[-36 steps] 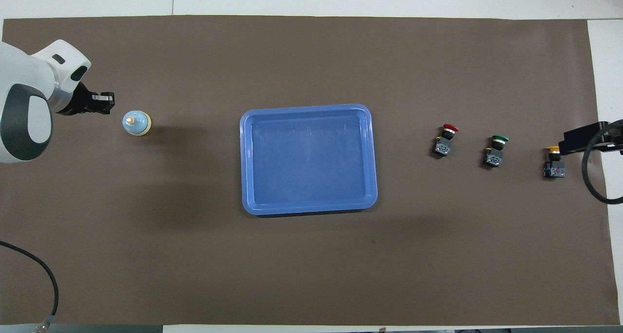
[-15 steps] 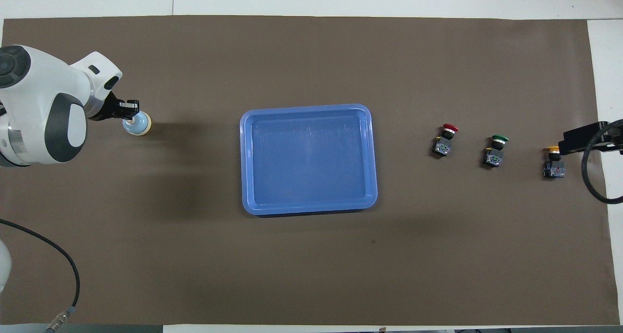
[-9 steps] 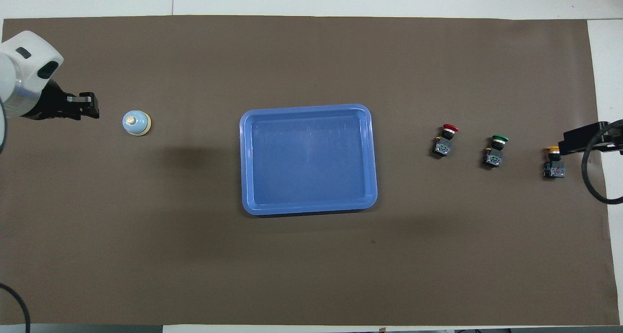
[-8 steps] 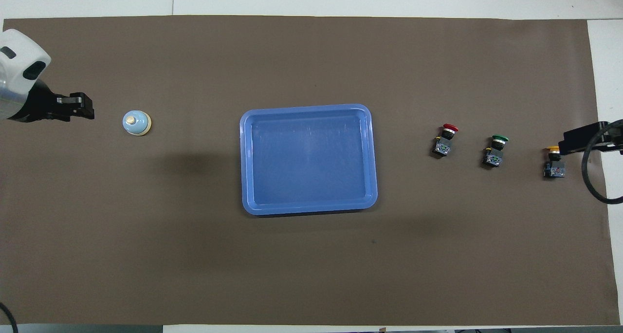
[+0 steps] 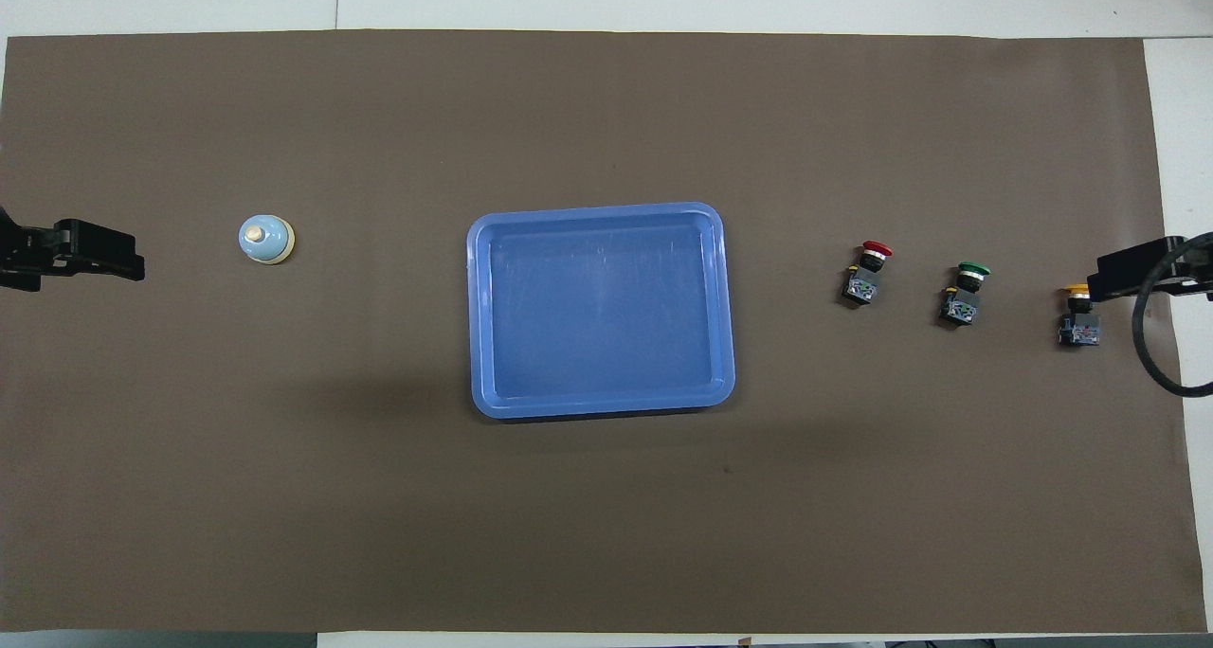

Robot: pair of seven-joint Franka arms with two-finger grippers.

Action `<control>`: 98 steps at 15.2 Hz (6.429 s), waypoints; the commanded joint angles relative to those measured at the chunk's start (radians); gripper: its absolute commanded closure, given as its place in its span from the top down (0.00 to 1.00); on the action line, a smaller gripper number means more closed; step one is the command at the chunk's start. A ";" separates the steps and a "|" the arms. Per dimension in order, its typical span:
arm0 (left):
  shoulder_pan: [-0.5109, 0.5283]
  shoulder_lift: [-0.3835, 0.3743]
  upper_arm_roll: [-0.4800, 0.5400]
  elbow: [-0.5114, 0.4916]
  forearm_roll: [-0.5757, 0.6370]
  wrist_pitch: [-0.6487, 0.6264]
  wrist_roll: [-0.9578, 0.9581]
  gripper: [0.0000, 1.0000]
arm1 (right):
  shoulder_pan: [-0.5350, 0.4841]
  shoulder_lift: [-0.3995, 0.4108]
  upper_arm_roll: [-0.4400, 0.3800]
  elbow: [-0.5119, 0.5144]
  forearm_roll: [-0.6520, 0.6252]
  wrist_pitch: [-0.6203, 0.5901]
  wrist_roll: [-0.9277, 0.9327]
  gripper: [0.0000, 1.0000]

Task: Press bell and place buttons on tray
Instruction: 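Reach the right gripper to the red-capped button and grasp it, then carry the red button over the blue tray with the right gripper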

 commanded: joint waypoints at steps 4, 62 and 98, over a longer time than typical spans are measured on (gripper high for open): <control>0.008 -0.045 0.000 -0.002 0.002 -0.097 0.002 1.00 | -0.009 -0.024 0.000 -0.028 0.024 0.006 -0.024 1.00; 0.015 -0.062 -0.001 -0.028 0.003 -0.099 -0.006 1.00 | 0.155 0.321 0.011 -0.558 0.023 1.033 0.412 0.00; 0.015 -0.062 -0.001 -0.028 0.003 -0.099 -0.006 1.00 | 0.516 0.351 0.002 -0.286 0.070 0.745 0.752 1.00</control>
